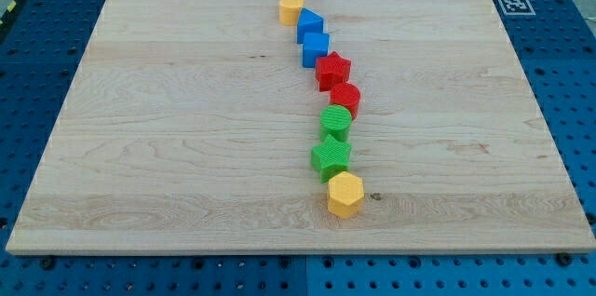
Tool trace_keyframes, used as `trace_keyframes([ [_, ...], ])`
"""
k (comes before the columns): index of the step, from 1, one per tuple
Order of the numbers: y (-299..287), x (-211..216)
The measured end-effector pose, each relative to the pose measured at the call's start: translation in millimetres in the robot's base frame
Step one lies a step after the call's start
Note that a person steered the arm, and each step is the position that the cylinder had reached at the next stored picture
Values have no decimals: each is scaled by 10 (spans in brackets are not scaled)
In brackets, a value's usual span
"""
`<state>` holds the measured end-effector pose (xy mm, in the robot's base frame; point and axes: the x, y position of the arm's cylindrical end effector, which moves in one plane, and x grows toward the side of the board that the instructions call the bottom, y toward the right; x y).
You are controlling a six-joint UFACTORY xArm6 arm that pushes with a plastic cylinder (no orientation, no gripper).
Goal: Keep the yellow heart above the blue triangle
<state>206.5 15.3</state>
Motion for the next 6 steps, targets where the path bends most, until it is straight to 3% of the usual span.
trace_keyframes([
  [2, -583, 348],
  [6, -704, 579],
])
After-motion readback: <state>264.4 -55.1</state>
